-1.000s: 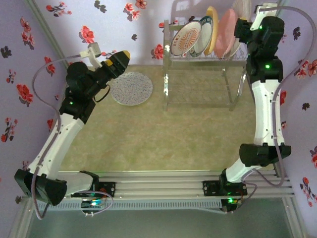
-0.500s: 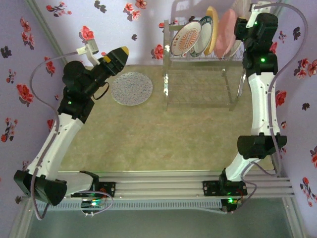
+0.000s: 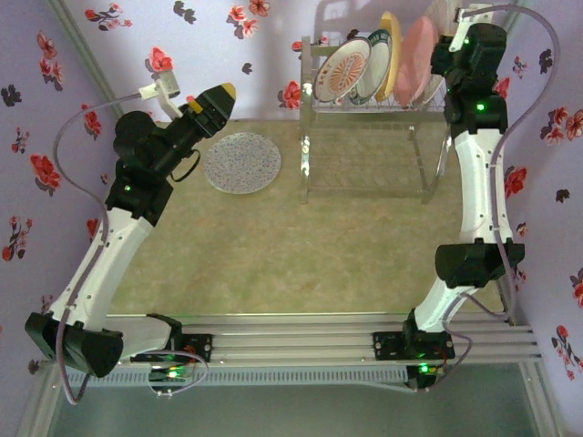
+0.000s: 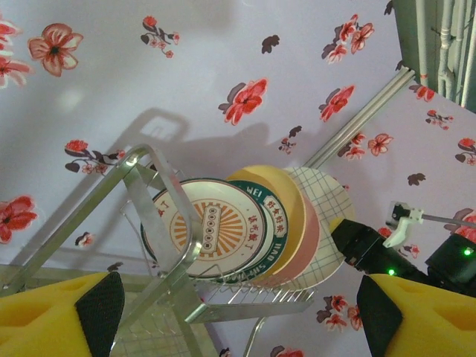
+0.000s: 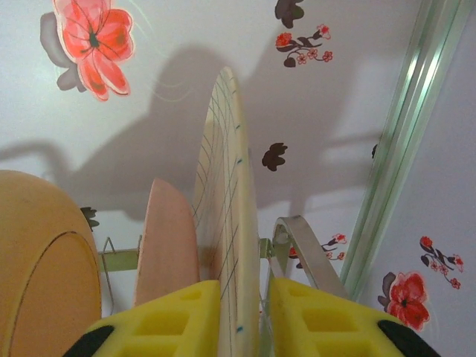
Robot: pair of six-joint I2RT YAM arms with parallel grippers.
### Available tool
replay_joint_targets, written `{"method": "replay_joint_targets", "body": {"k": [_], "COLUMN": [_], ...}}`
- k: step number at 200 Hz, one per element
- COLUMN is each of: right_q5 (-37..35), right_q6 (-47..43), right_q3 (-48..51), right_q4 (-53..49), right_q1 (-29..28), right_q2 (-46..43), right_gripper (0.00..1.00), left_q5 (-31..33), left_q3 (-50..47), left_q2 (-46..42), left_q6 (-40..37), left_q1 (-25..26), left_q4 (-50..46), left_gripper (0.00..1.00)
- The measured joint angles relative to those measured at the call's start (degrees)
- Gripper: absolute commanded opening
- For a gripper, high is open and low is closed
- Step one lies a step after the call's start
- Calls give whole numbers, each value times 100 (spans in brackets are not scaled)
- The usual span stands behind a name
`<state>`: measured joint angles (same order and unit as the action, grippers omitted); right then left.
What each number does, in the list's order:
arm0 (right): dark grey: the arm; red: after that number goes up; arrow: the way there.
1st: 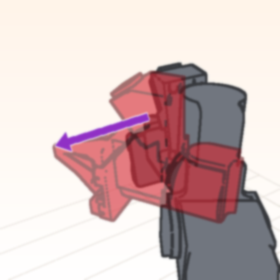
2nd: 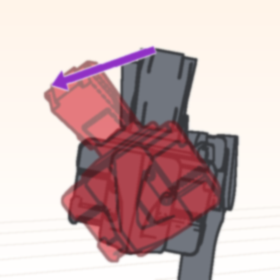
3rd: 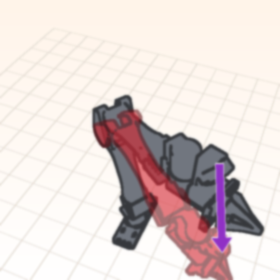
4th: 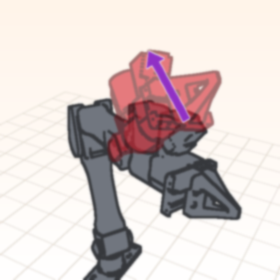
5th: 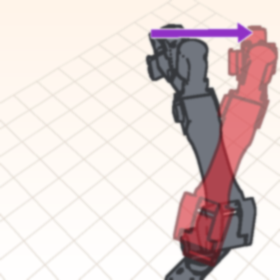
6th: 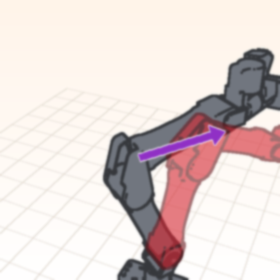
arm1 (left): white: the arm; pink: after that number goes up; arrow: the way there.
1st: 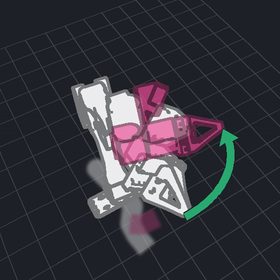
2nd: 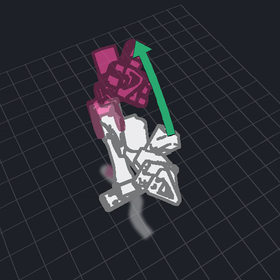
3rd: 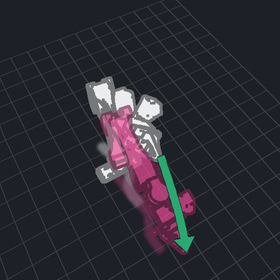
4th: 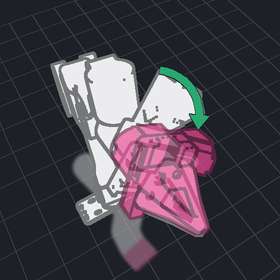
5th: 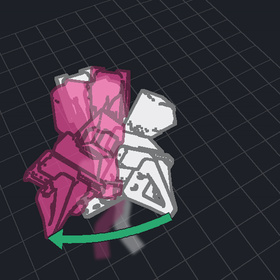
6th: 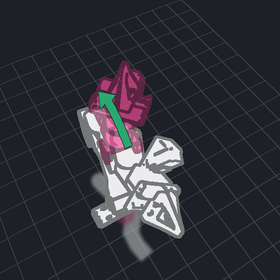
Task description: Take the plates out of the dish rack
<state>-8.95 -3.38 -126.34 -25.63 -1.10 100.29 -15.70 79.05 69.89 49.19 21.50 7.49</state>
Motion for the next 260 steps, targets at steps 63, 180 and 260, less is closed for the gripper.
{"method": "replay_joint_targets", "body": {"k": [63, 180, 260], "right_q5": [-92, -1147, -1565], "right_q6": [-46, -903, -1252], "right_q3": [-127, -529, -863], "right_q4": [0, -186, -92], "right_q1": [-118, -621, -743], "right_q2": [66, 146, 129], "right_gripper": [6, 0, 0], "left_q5": [0, 2, 2], "left_q3": [22, 70, 199], "left_q2": [0, 0, 2], "left_q6": [20, 39, 146], "left_q1": [4, 11, 11], "left_q4": [142, 151, 195], "left_gripper": [85, 85, 86]}}
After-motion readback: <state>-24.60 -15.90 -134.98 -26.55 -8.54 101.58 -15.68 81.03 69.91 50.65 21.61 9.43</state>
